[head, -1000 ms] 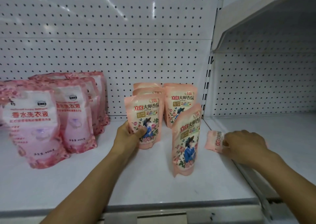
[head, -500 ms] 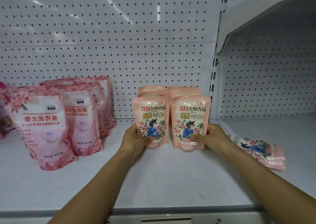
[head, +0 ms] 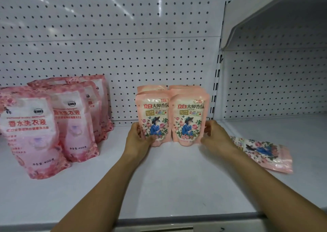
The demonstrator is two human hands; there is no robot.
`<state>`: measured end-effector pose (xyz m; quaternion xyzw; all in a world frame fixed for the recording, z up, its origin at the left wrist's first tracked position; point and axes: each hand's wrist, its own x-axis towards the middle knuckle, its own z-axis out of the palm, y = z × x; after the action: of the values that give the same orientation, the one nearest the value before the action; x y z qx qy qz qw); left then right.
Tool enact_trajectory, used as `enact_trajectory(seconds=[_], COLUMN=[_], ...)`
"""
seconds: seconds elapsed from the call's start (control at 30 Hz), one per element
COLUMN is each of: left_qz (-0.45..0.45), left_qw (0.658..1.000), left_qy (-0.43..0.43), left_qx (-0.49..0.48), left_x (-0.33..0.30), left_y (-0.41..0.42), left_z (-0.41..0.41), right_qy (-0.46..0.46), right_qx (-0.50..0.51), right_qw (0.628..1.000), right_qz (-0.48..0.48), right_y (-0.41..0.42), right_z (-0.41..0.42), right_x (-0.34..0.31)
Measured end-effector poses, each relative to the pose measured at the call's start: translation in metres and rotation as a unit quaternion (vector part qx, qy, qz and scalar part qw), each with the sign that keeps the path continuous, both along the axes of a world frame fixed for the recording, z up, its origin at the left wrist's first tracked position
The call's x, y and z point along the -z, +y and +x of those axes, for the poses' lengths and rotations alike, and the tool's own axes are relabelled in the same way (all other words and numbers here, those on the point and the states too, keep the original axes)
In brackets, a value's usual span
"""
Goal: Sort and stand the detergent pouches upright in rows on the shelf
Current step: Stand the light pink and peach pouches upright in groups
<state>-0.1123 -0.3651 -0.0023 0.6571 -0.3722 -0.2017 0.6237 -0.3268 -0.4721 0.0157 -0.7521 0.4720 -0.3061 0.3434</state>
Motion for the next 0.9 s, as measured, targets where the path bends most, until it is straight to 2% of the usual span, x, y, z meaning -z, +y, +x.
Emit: enact_trajectory(seconds=[0.07,0.13,0.2,0.23,0.3,0.43,0.57,0.63,0.7,0.8,0.9], left_qz=[0.002,0.004,0.006,0.005,0.003,-0.006,-0.010,-0.012,-0.015,-0.026,-0.035], left_qw=[1.000,1.000,1.000,1.000,1.000,1.000,1.000,1.000,1.000,0.999,0.999], left_qy=[-0.009,-0.012,-0.015,-0.016,-0.021,-0.016,-0.014,-0.010,-0.001,0.021,0.030], left_qx=[-0.002,-0.007,-0.009,-0.008,-0.008,-0.004,-0.003,0.004,0.011,0.018,0.026], left_x=[0.000,0.000,0.000,0.000,-0.001,0.001,0.001,0.001,0.002,0.001,0.000], left_y=[0.001,0.001,0.001,0.001,0.002,0.004,0.008,0.009,0.010,0.012,0.014], left_z=[-0.001,-0.001,-0.002,-0.003,-0.004,-0.002,0.000,0.001,0.001,0.001,0.002], right_qy=[0.145,0.287,0.381,0.402,0.393,0.306,0.221,0.111,-0.041,-0.250,-0.333], right_qx=[0.033,0.060,0.062,0.050,0.017,-0.012,-0.041,-0.095,-0.150,-0.177,-0.147], right_qw=[0.985,0.948,0.922,0.914,0.919,0.947,0.968,0.979,0.977,0.947,0.928], right_qz=[-0.094,-0.123,-0.041,0.006,0.036,0.093,0.110,0.142,0.144,0.102,0.083], right_y=[-0.007,-0.021,-0.030,-0.033,-0.034,-0.028,-0.012,0.004,0.019,0.033,0.039], right_z=[-0.022,-0.050,-0.074,-0.083,-0.092,-0.095,-0.096,-0.091,-0.079,-0.047,-0.008], right_x=[-0.012,-0.027,-0.040,-0.043,-0.047,-0.051,-0.067,-0.080,-0.091,-0.092,-0.071])
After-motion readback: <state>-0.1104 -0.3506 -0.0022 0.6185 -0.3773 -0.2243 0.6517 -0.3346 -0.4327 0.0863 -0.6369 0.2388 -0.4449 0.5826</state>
